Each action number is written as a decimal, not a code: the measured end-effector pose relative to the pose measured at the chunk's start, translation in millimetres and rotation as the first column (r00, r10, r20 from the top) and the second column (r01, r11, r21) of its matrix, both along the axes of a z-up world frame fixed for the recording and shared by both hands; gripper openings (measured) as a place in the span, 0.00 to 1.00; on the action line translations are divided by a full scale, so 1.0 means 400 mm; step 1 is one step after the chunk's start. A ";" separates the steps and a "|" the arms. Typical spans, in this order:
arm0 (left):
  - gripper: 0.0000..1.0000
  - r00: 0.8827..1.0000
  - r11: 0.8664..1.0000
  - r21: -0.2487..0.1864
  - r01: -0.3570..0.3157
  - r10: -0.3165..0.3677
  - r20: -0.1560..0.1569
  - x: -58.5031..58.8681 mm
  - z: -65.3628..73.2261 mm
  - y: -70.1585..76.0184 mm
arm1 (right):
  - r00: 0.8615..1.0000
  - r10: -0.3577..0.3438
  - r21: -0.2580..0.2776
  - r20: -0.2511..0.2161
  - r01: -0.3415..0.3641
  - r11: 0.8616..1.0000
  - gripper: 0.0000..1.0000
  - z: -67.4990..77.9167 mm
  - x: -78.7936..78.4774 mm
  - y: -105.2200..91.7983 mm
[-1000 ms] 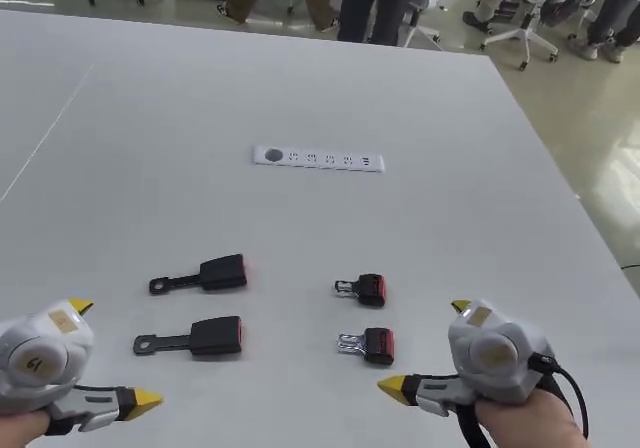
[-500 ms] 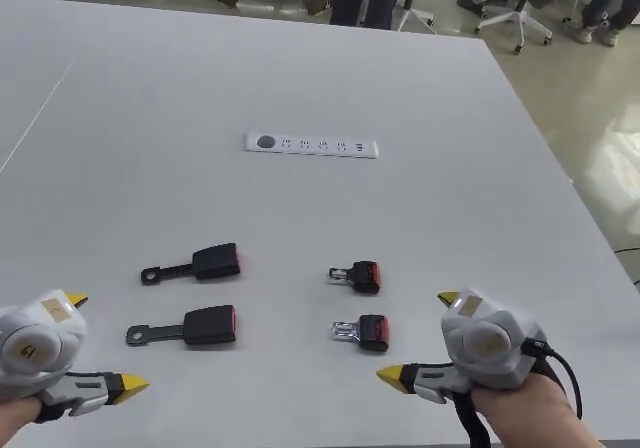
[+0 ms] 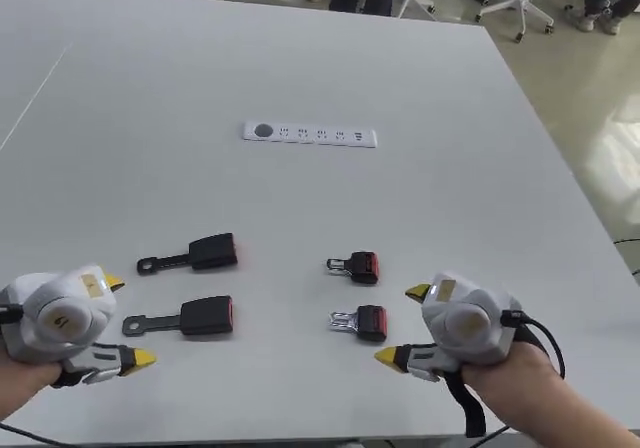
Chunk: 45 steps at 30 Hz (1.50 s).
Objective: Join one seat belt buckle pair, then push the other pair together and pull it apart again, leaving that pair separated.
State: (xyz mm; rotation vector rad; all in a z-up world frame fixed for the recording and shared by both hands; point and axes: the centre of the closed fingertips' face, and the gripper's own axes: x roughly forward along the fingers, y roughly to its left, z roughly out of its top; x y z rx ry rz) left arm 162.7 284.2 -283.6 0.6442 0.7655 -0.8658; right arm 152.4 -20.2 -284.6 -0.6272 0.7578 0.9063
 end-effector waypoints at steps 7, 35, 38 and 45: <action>0.54 0.997 0.997 0.008 0.071 -0.070 -0.034 0.008 -0.052 -0.021 | 0.998 0.051 -0.025 -0.037 -0.052 0.998 0.49 -0.039 0.006 -0.004; 0.40 0.954 0.951 0.086 0.296 -0.290 -0.080 0.059 -0.126 -0.137 | 0.964 0.227 -0.151 -0.137 -0.247 0.957 0.37 -0.160 0.069 0.004; 0.39 0.950 0.946 0.099 0.308 -0.300 -0.088 0.061 -0.139 -0.136 | 0.963 0.233 -0.151 -0.138 -0.253 0.956 0.37 -0.163 0.074 0.008; 0.36 0.937 0.933 0.113 0.342 -0.330 -0.112 0.063 -0.155 -0.132 | 0.959 0.235 -0.152 -0.160 -0.259 0.954 0.37 -0.185 0.080 0.004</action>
